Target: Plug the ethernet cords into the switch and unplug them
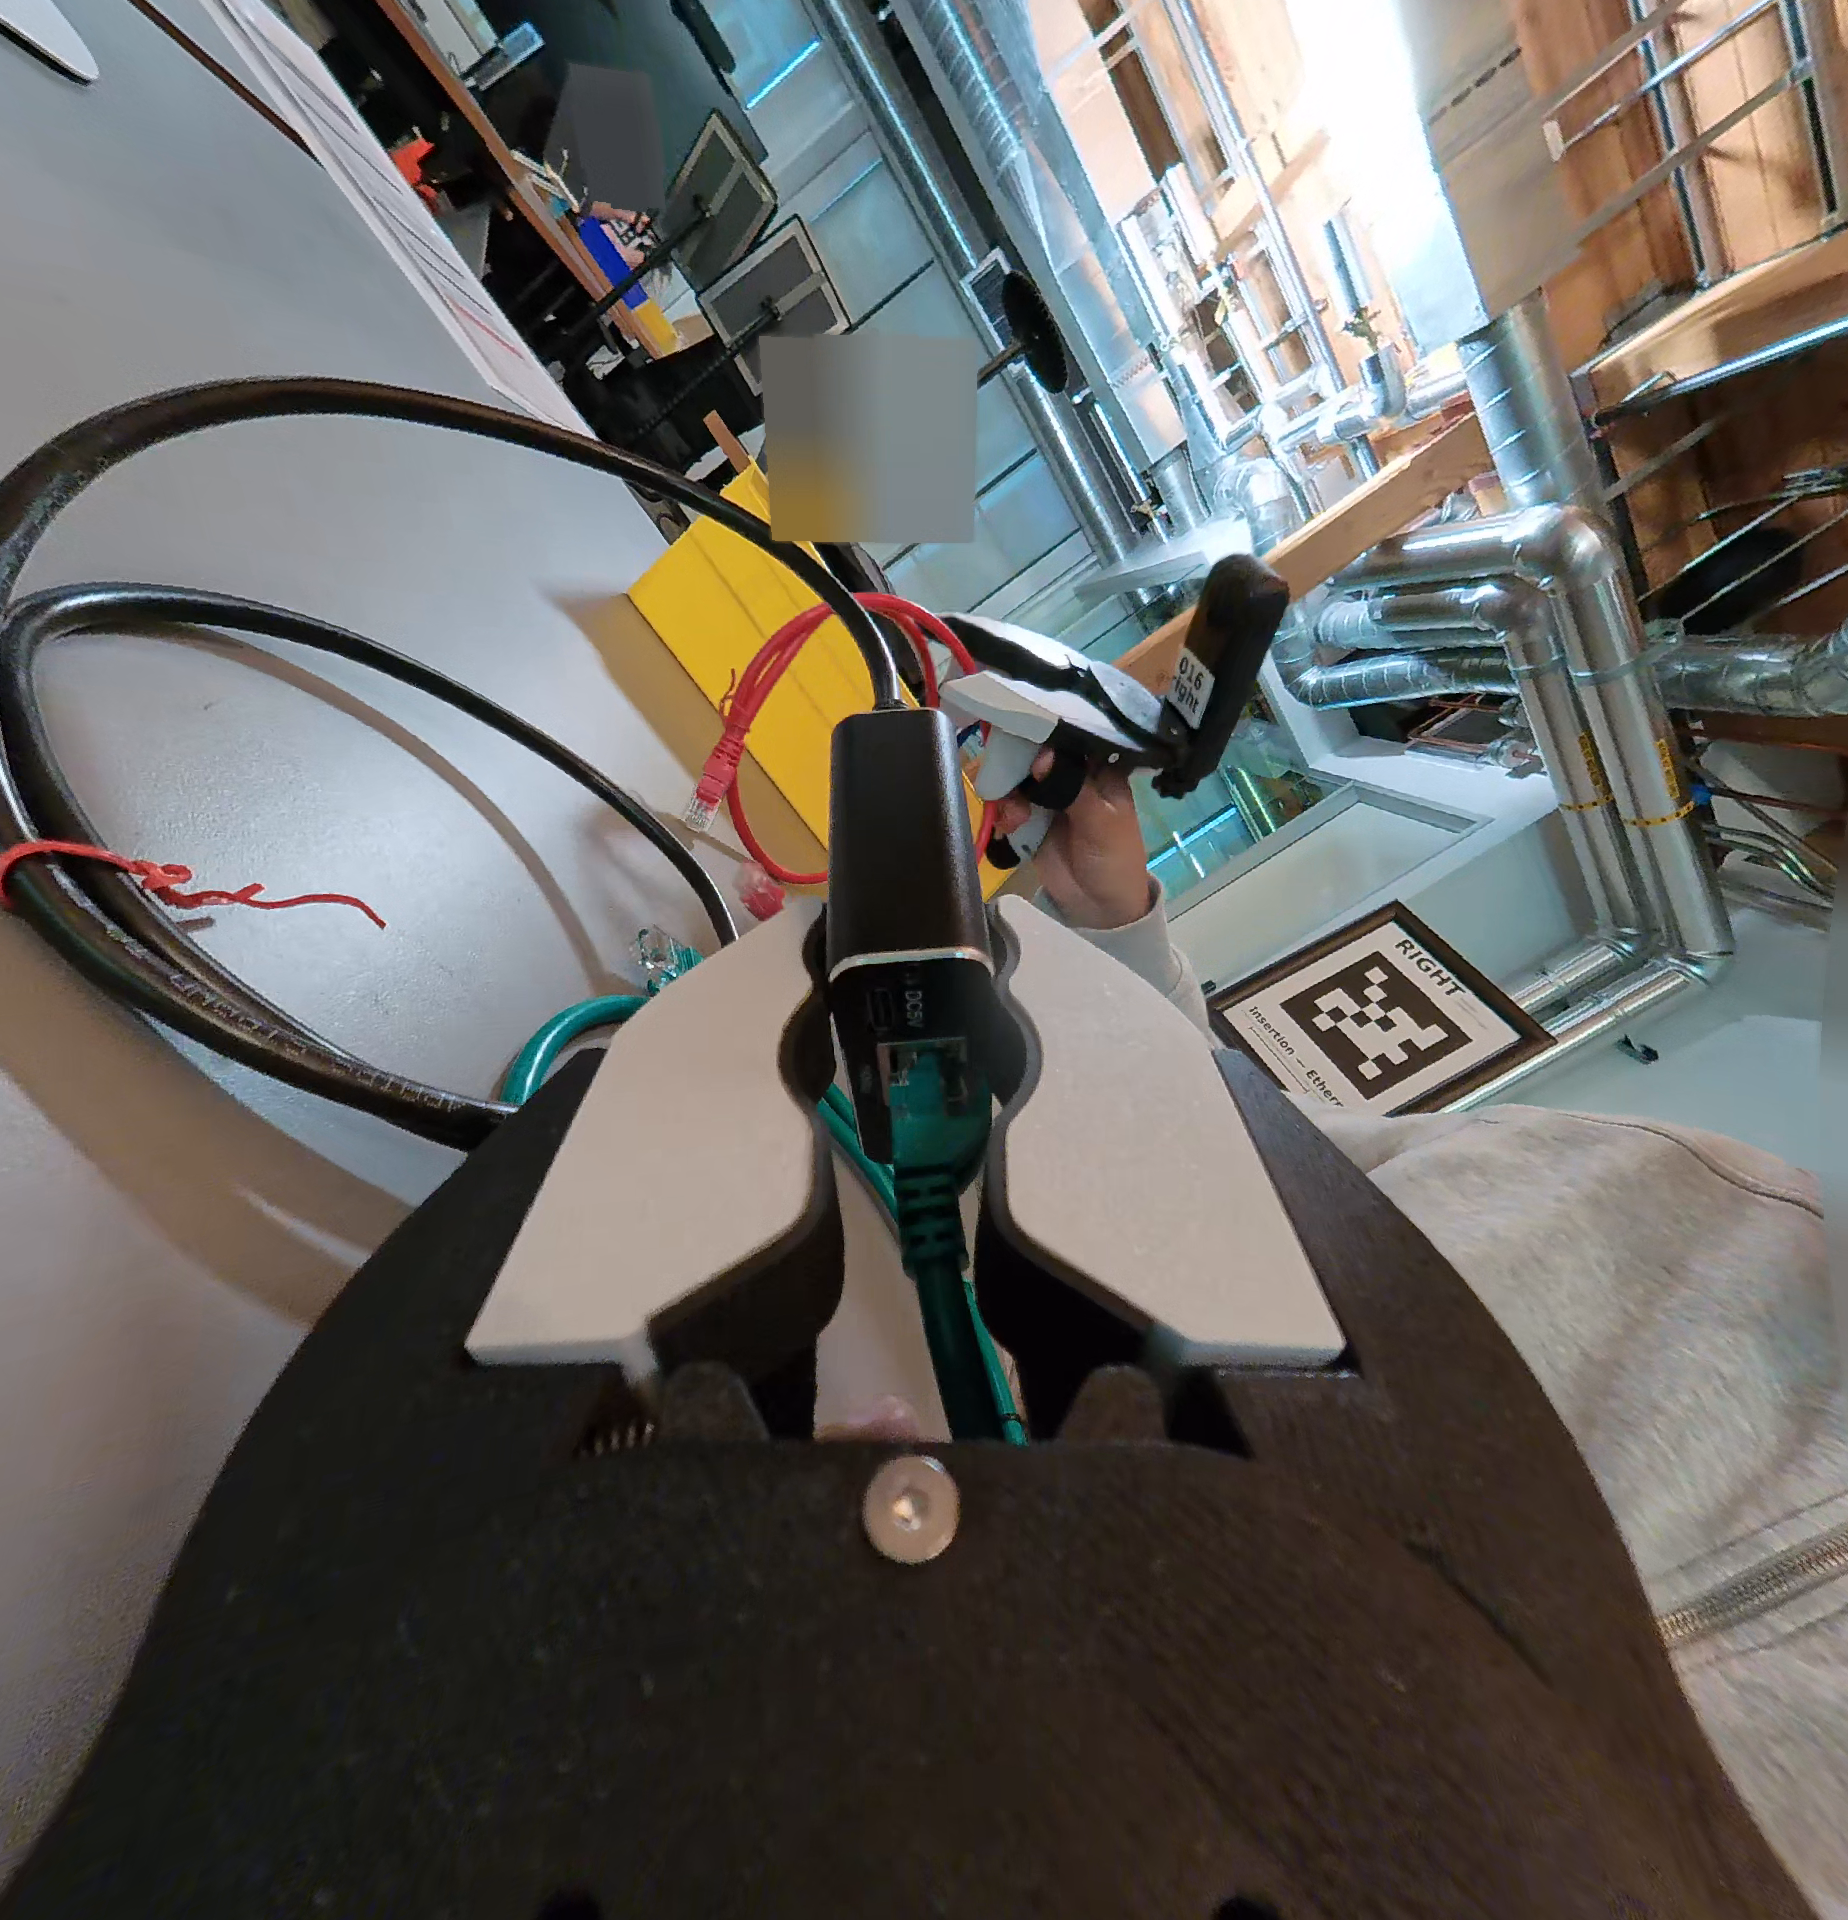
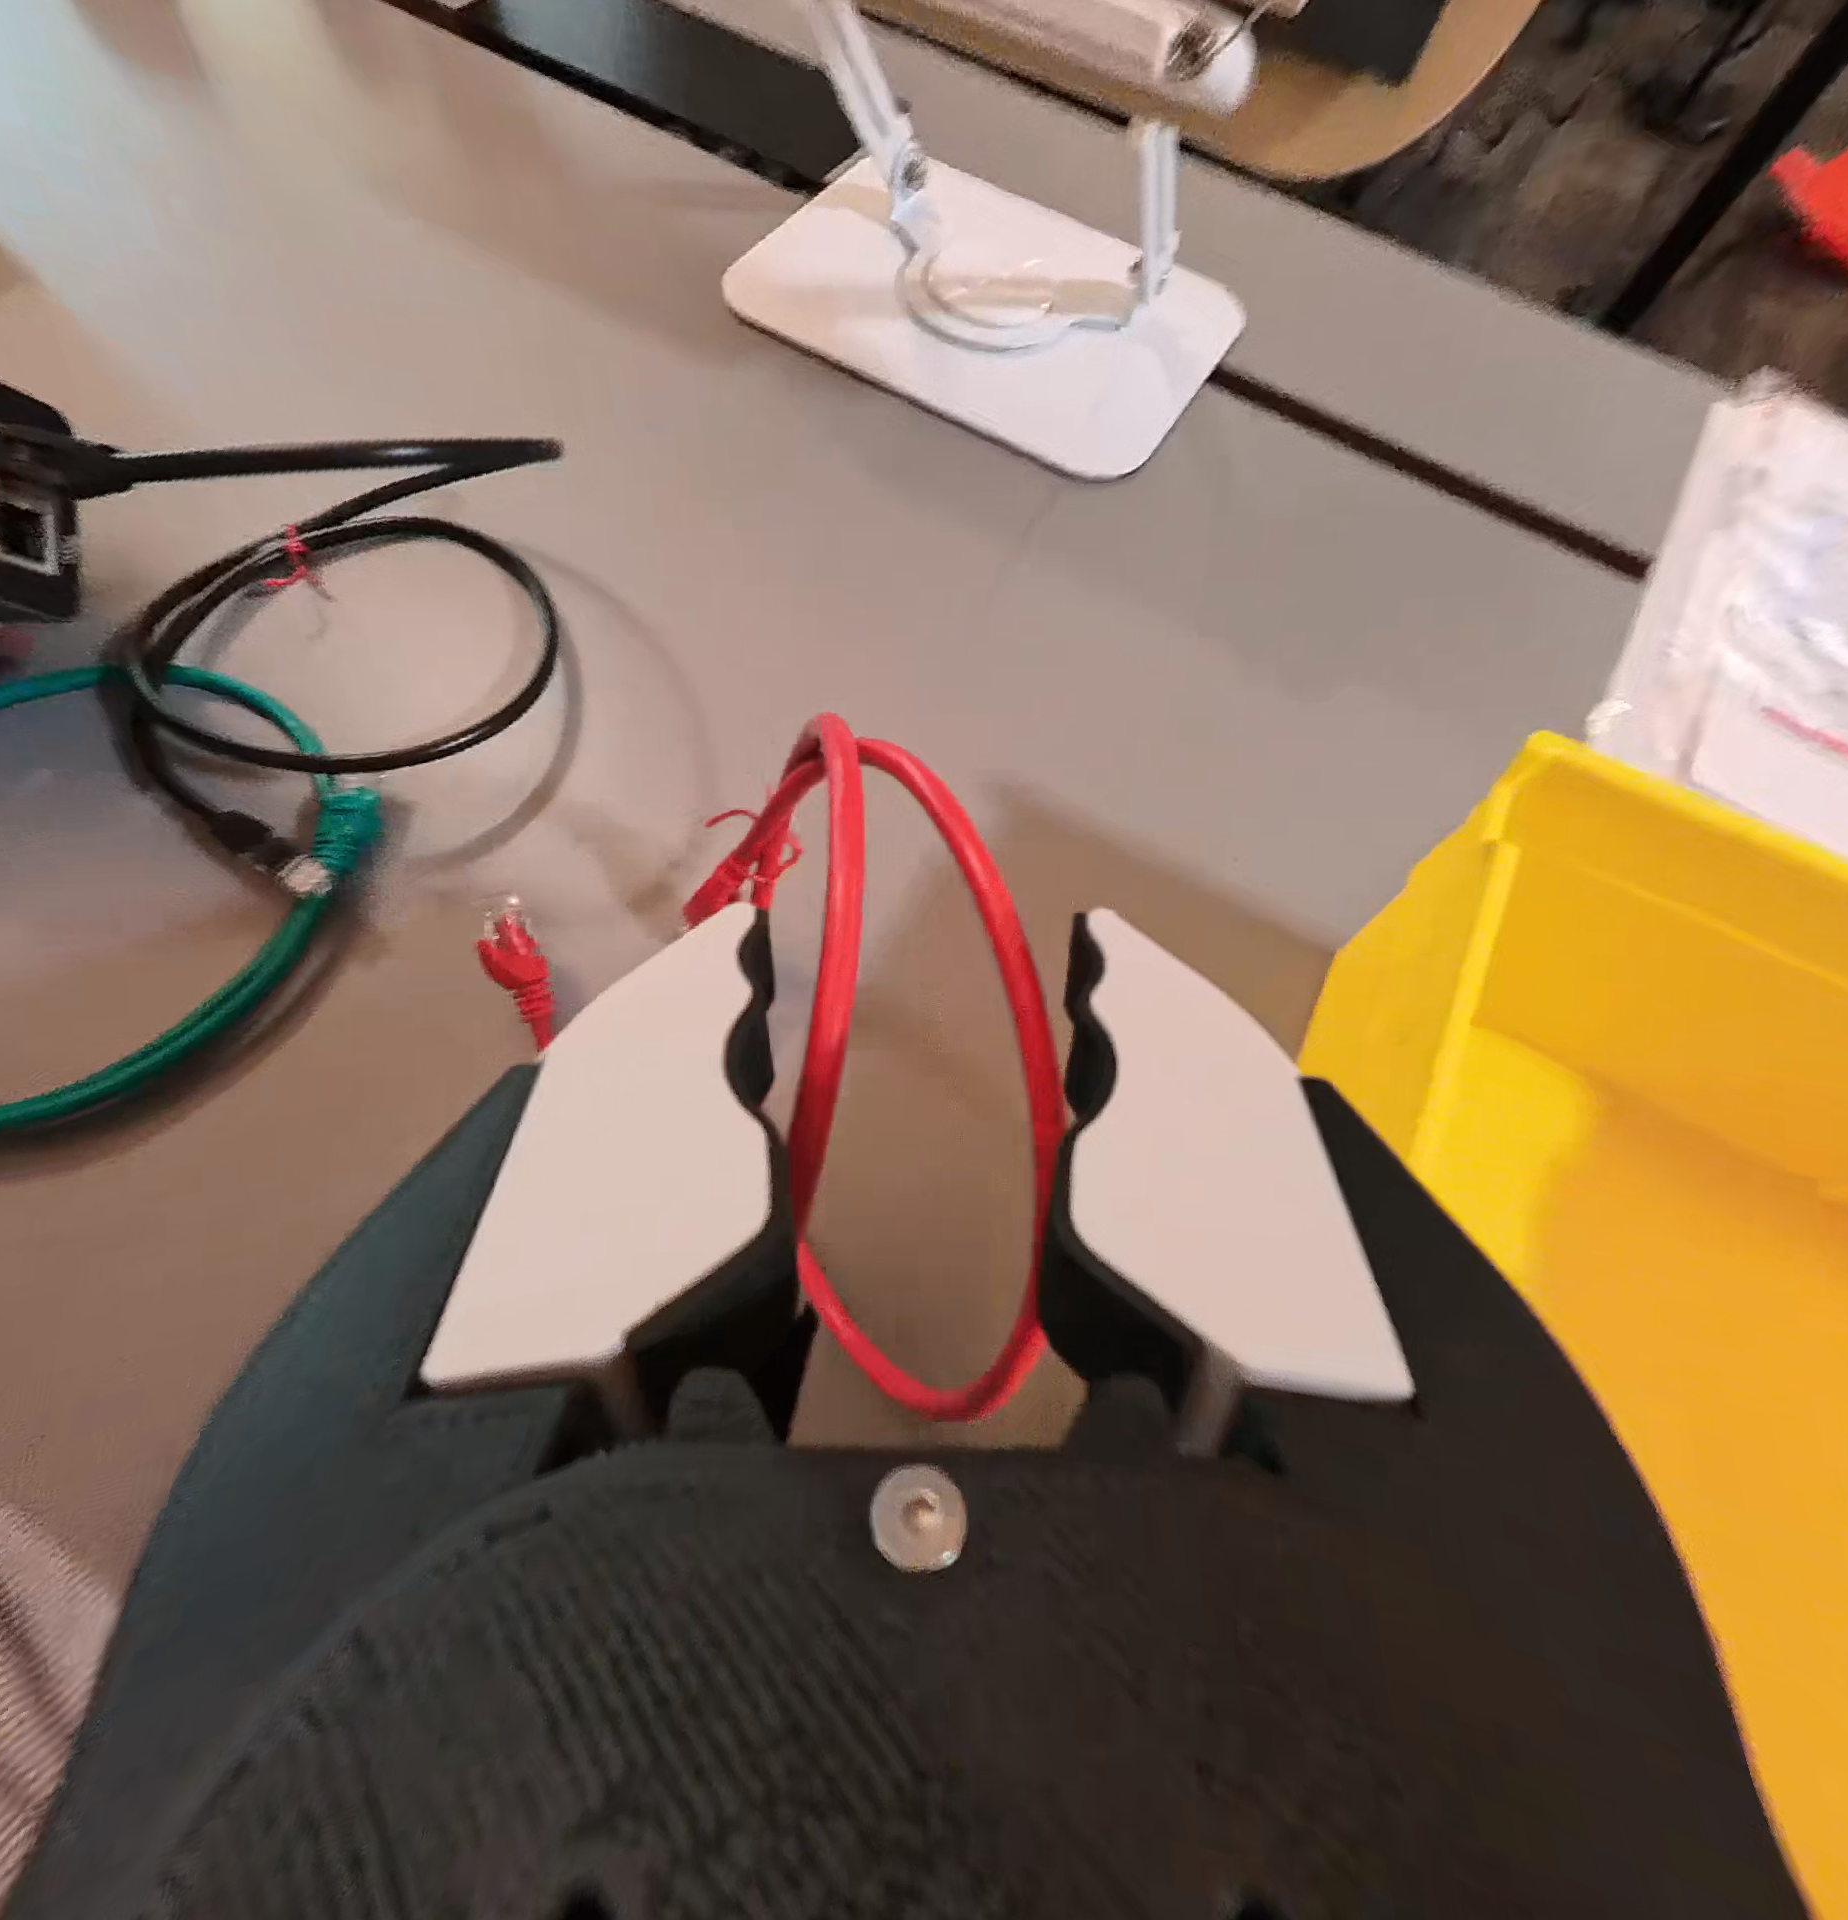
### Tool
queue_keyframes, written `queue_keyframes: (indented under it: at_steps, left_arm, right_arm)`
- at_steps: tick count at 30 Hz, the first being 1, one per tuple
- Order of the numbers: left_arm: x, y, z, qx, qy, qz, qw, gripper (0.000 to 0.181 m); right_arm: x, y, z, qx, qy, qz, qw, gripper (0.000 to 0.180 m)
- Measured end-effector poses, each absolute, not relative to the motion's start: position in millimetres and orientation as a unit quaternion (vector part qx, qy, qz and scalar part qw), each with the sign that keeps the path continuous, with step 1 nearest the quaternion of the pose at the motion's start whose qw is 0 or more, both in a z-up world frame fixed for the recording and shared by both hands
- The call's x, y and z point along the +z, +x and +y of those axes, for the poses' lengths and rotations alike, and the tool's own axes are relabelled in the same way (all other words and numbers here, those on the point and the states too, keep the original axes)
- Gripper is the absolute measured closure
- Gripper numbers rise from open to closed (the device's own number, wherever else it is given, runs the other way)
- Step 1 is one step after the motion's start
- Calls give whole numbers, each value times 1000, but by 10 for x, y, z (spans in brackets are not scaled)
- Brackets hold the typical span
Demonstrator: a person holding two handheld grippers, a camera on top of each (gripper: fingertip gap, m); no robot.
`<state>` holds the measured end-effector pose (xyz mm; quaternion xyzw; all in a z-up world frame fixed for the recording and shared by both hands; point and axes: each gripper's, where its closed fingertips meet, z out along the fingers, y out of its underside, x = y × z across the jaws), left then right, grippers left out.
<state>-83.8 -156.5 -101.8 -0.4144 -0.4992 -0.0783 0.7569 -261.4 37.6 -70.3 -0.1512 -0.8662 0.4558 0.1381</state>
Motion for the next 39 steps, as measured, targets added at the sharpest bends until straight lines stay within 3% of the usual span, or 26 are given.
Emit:
queue_keyframes:
  at_steps: [1, 4, 7, 12, 17, 25, 33, 35, 39]
  left_arm:
    - [-1017, -837, -1564, -79, -415, -498, 757, 157]
    - [-1011, -830, -1561, -82, -414, -496, 759, 156]
    - [-1005, -823, -1559, -85, -413, -494, 760, 156]
    - [-1004, -821, -1555, -86, -414, -493, 760, 156]
    - [-1004, -818, -1552, -88, -414, -493, 761, 157]
    - [-1004, -817, -1549, -90, -414, -492, 761, 156]
    - [-1002, -808, -1521, -94, -420, -487, 760, 156]
    - [-1004, -805, -1509, -96, -422, -486, 759, 156]
    - [-1013, -801, -1488, -103, -425, -486, 756, 156]
  right_arm:
    - [-665, -2647, 397, 463, -146, -857, 170, 123]
    - [-465, -2775, 533, 475, -134, -817, 298, 120]
    - [-340, -2702, 548, 508, -125, -786, 330, 120]
    - [-713, -2383, 247, 491, -75, -833, 246, 141]
    - [-1239, -2388, 174, 397, -64, -886, 231, 148]
    - [-1504, -2296, 141, 421, -110, -897, 77, 157]
    - [-1678, -2303, -1, 404, -106, -906, 60, 159]
    - [-1718, -2278, -45, 406, -106, -907, 49, 166]
    - [-1451, -2254, -108, 462, -79, -880, 80, 167]
